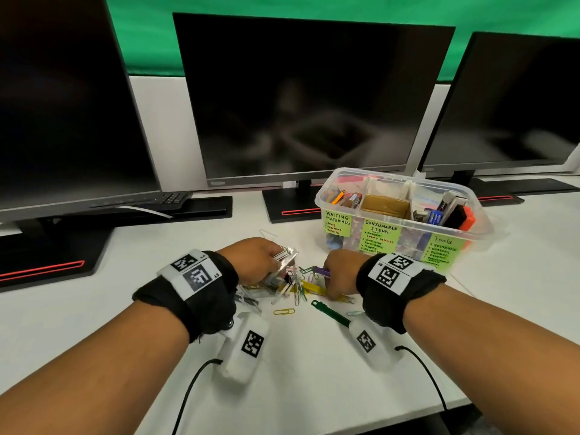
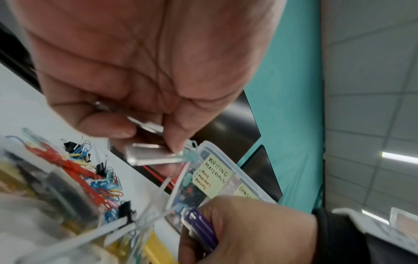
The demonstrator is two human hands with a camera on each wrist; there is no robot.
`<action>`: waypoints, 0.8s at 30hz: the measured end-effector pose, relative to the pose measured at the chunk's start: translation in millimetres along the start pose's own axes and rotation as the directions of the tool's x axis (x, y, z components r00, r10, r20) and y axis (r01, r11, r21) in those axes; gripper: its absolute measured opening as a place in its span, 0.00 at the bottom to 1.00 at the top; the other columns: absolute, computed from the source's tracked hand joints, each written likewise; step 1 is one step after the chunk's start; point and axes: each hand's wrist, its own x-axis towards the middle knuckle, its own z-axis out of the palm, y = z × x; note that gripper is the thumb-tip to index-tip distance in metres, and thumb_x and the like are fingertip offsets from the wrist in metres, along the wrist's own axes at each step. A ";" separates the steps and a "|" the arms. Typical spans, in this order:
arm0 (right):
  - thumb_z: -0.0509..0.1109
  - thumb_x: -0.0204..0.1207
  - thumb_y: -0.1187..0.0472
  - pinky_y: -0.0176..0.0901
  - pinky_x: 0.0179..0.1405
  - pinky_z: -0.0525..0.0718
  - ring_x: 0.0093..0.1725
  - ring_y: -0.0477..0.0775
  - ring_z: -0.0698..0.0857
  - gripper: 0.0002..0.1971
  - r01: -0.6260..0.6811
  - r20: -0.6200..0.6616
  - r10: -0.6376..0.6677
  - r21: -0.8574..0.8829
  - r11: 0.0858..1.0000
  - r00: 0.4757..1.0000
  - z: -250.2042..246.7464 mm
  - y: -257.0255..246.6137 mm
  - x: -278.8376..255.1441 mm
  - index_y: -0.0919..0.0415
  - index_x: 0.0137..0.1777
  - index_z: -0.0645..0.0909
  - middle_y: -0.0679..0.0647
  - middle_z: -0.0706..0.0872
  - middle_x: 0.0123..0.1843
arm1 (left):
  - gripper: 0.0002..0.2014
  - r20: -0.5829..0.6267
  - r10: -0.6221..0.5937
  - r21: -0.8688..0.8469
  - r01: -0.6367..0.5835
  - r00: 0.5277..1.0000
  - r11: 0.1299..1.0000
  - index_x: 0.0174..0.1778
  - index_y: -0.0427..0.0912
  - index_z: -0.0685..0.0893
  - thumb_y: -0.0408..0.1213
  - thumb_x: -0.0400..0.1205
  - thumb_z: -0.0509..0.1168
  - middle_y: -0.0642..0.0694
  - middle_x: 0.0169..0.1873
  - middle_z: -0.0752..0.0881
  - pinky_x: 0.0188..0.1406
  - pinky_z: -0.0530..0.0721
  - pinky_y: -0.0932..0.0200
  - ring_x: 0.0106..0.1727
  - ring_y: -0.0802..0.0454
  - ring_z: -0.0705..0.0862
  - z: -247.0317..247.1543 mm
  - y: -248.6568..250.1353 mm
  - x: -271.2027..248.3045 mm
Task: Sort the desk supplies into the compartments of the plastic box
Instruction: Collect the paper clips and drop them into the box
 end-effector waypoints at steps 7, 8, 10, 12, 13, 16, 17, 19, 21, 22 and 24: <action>0.68 0.75 0.66 0.42 0.39 0.74 0.43 0.56 0.77 0.06 0.019 -0.160 0.021 0.248 0.969 0.987 -12.3 1.2 -2.3 0.63 0.51 0.78 0.55 0.76 0.41 | 0.11 -0.110 -0.034 -0.458 -0.020 0.993 0.889 0.59 0.39 0.81 0.31 0.87 0.56 0.50 0.44 0.87 0.38 0.75 0.64 0.41 0.55 0.80 -0.4 -11.8 -5.0; 0.67 0.75 0.67 0.41 0.34 0.75 0.38 0.56 0.78 0.03 0.024 -0.164 0.036 0.348 0.937 0.986 -14.7 1.6 -3.8 0.62 0.46 0.77 0.55 0.76 0.37 | 0.10 -0.119 -0.041 -0.501 -0.024 0.992 0.865 0.59 0.41 0.80 0.31 0.87 0.55 0.49 0.44 0.87 0.36 0.74 0.65 0.40 0.55 0.81 0.1 -12.2 -6.7; 0.65 0.76 0.69 0.37 0.24 0.71 0.27 0.52 0.74 0.06 0.019 -0.157 0.077 0.533 0.846 0.985 -19.6 3.0 -6.4 0.62 0.39 0.73 0.54 0.74 0.30 | 0.12 -0.137 -0.050 -0.568 -0.037 0.989 0.822 0.60 0.44 0.79 0.30 0.87 0.54 0.50 0.41 0.87 0.32 0.73 0.67 0.37 0.58 0.81 1.5 -12.0 -8.0; 0.63 0.76 0.71 0.35 0.19 0.65 0.22 0.50 0.69 0.09 0.020 -0.142 0.113 0.705 0.709 0.983 -25.0 4.8 -7.4 0.62 0.36 0.73 0.54 0.73 0.25 | 0.14 -0.150 -0.052 -0.612 -0.051 0.987 0.789 0.61 0.44 0.80 0.29 0.87 0.53 0.51 0.38 0.85 0.30 0.72 0.68 0.35 0.59 0.79 3.0 -12.1 -7.6; 0.62 0.75 0.73 0.35 0.18 0.63 0.19 0.50 0.67 0.09 0.036 -0.138 0.114 0.779 0.626 0.984 -27.8 5.4 -8.0 0.63 0.35 0.73 0.55 0.73 0.23 | 0.14 -0.157 -0.061 -0.634 -0.053 0.986 0.771 0.61 0.44 0.81 0.29 0.88 0.53 0.51 0.38 0.85 0.30 0.71 0.68 0.34 0.59 0.78 3.9 -12.1 -6.6; 0.60 0.77 0.73 0.30 0.14 0.61 0.15 0.47 0.65 0.10 0.099 -0.138 0.057 0.891 0.444 0.989 -32.2 3.3 -9.8 0.65 0.34 0.74 0.56 0.80 0.23 | 0.15 -0.162 -0.107 -0.720 -0.044 0.981 0.693 0.60 0.44 0.83 0.29 0.88 0.51 0.49 0.39 0.84 0.31 0.71 0.67 0.37 0.57 0.78 7.4 -11.7 -3.7; 0.60 0.78 0.72 0.30 0.13 0.61 0.15 0.46 0.65 0.10 0.118 -0.142 0.023 0.897 0.427 0.990 -32.3 1.3 -10.6 0.64 0.36 0.74 0.57 0.82 0.26 | 0.15 -0.155 -0.118 -0.759 -0.041 0.981 0.650 0.59 0.43 0.83 0.29 0.88 0.51 0.48 0.39 0.84 0.31 0.70 0.67 0.38 0.56 0.77 8.5 -10.9 -2.9; 0.62 0.79 0.72 0.30 0.14 0.62 0.15 0.45 0.66 0.08 0.142 -0.136 -0.045 0.883 0.448 0.990 -30.3 -2.8 -10.8 0.62 0.39 0.75 0.58 0.82 0.29 | 0.15 -0.135 -0.121 -0.828 -0.045 0.983 0.559 0.56 0.42 0.84 0.29 0.88 0.51 0.47 0.38 0.82 0.32 0.69 0.66 0.38 0.56 0.75 9.6 -8.0 -1.9; 0.66 0.78 0.71 0.31 0.15 0.63 0.16 0.46 0.66 0.07 0.137 -0.111 -0.083 0.856 0.498 0.990 -26.4 -6.8 -10.0 0.60 0.41 0.76 0.60 0.80 0.31 | 0.16 -0.128 -0.097 -0.871 -0.065 0.987 0.488 0.50 0.45 0.84 0.29 0.88 0.51 0.47 0.37 0.80 0.33 0.69 0.66 0.36 0.56 0.74 8.8 -5.4 -1.7; 0.68 0.76 0.70 0.33 0.16 0.63 0.18 0.47 0.65 0.06 0.130 -0.099 -0.087 0.849 0.512 0.991 -24.6 -8.0 -9.2 0.60 0.42 0.77 0.60 0.78 0.31 | 0.16 -0.127 -0.082 -0.887 -0.076 0.989 0.455 0.48 0.45 0.84 0.30 0.88 0.50 0.47 0.37 0.80 0.33 0.69 0.65 0.36 0.56 0.73 7.4 -4.2 -1.8; 0.71 0.75 0.69 0.34 0.17 0.62 0.20 0.48 0.65 0.06 0.118 -0.085 -0.087 0.855 0.506 0.993 -23.4 -8.4 -8.8 0.59 0.43 0.79 0.57 0.77 0.30 | 0.17 -0.117 -0.058 -0.916 -0.085 0.991 0.392 0.49 0.46 0.84 0.31 0.89 0.50 0.47 0.37 0.79 0.34 0.69 0.65 0.37 0.56 0.73 4.7 -2.6 -2.3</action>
